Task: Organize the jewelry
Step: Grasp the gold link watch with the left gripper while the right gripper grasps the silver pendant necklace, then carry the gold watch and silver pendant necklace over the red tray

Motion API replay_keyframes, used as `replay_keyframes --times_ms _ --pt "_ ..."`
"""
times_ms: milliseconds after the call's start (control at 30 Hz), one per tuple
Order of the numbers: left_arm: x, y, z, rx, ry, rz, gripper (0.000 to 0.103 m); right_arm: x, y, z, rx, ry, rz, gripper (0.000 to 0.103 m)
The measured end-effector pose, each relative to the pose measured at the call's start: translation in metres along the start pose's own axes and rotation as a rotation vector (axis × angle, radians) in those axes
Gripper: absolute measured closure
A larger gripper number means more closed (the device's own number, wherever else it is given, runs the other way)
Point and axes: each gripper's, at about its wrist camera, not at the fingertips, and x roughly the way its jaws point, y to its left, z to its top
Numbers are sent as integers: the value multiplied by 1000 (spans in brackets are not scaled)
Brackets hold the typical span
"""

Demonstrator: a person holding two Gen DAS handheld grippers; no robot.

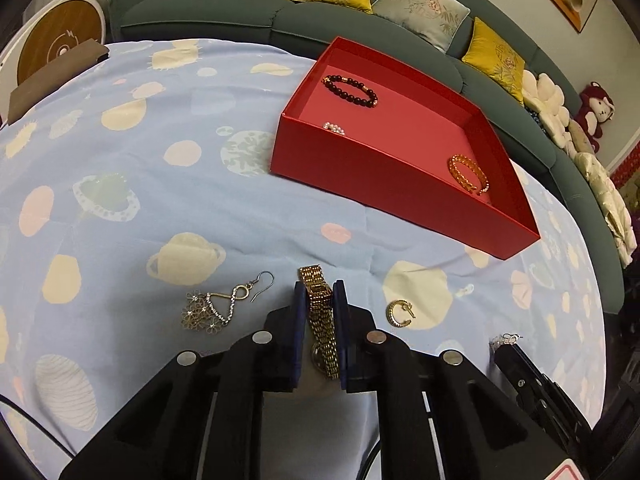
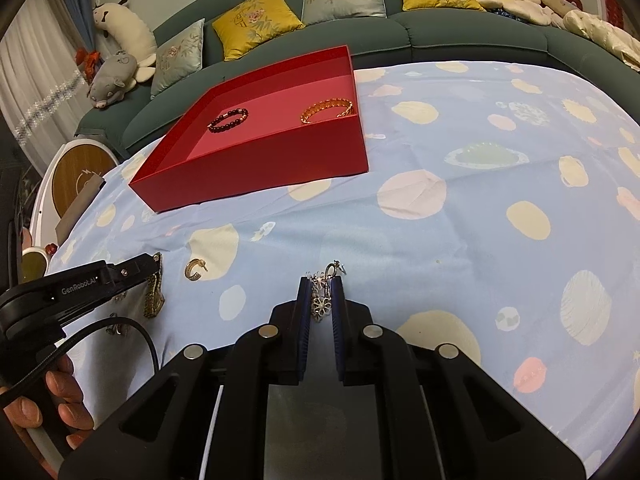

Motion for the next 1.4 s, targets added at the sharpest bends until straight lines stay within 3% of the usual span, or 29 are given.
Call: replay_keyframes --times_ms 433,833,1133,1400 --pt "-78 -4 -6 34 -71 -116 93 -54 9 12 -13 -86 38 94" --pt "-136 -35 28 132 -185 -175 92 -102 38 49 -84 -199 93 94" --pt "-136 -68 90 240 -260 -175 92 -94 47 120 -106 -256 141 94" --pt "-91 -82 149 273 -273 -115 92 -43 46 190 -74 -215 139 94"
